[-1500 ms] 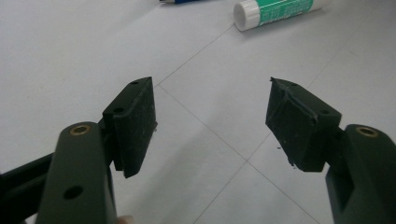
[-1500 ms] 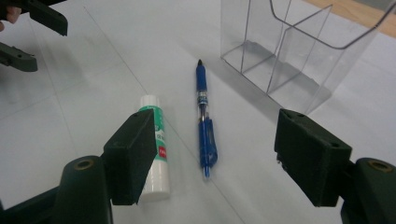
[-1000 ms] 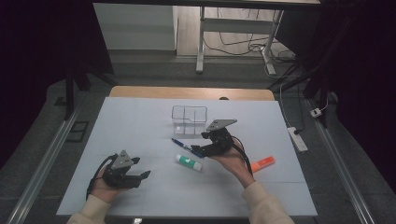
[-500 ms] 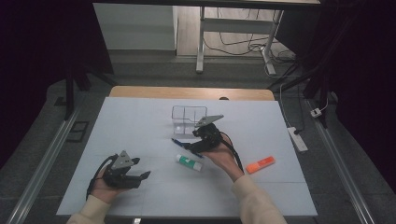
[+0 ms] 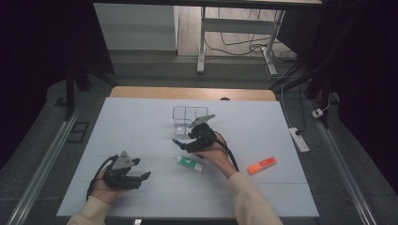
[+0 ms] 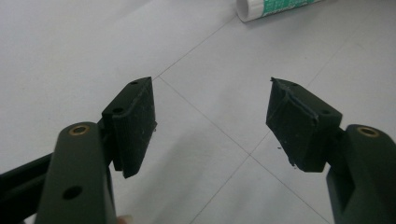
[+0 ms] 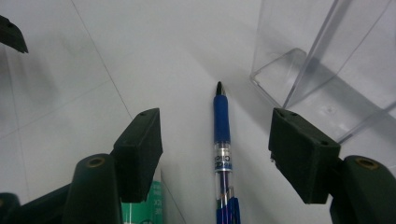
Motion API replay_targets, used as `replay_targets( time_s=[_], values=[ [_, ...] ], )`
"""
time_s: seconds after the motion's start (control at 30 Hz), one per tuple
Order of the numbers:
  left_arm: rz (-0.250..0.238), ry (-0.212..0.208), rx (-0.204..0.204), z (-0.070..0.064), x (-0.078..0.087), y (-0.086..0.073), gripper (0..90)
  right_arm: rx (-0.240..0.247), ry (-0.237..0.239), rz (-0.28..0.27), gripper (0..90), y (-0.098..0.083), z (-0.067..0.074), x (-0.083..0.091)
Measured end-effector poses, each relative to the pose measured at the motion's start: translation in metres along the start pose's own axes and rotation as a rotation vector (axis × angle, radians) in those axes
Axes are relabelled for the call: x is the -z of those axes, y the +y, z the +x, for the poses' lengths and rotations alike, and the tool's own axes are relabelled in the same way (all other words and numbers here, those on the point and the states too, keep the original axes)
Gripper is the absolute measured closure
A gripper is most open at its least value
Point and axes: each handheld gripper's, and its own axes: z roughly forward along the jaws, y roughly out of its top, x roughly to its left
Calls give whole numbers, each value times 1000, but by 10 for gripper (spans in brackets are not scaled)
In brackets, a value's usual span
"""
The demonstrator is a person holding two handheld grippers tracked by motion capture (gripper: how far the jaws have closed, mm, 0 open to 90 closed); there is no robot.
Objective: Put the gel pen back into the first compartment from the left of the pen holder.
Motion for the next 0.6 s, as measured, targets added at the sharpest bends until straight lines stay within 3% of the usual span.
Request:
replay_targets(
  time_s=[0.6],
  values=[
    [5, 1, 1, 1, -1, -1, 329, 6, -7, 33, 375, 1, -2, -16]
  ],
)
